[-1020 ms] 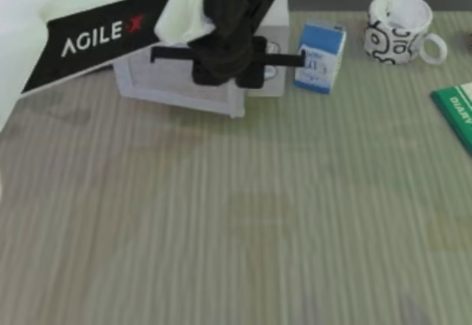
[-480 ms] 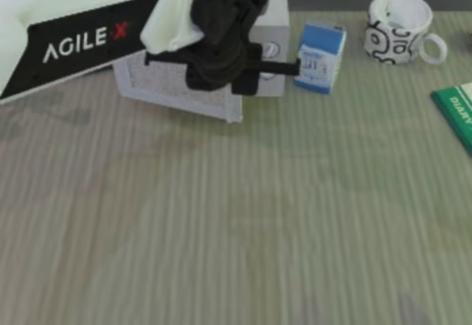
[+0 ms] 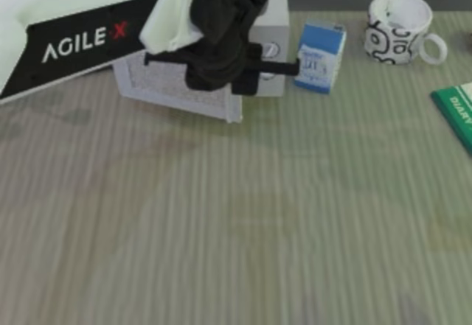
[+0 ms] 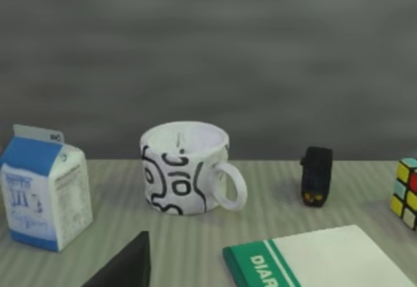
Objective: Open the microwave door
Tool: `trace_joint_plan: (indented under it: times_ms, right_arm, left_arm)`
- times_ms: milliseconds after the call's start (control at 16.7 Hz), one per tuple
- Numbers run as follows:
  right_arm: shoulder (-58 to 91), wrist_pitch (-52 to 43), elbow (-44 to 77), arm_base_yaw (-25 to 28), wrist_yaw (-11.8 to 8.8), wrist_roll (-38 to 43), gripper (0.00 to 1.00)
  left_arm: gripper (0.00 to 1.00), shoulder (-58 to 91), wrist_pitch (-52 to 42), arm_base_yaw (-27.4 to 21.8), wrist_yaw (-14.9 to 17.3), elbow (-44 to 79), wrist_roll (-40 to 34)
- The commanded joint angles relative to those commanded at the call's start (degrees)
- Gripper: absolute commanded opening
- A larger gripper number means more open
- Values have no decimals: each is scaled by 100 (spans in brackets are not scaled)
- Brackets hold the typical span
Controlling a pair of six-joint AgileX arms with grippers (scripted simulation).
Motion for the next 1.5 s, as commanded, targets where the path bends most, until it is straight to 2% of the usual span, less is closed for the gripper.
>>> trace_joint_plan:
  times_ms: [720,900,1260,1500]
  right_arm:
    - [0,0,0,0,0,0,100]
    - [0,0,0,0,0,0,100]
    - [0,0,0,0,0,0,100]
    - [0,0,0,0,0,0,100]
  left_arm:
    - [0,0,0,0,0,0,0]
    - [0,-43,50,-24,62,-66,45]
    - [0,-473,327,94,317,-710,603]
    - [0,-498,346,97,327,-724,622]
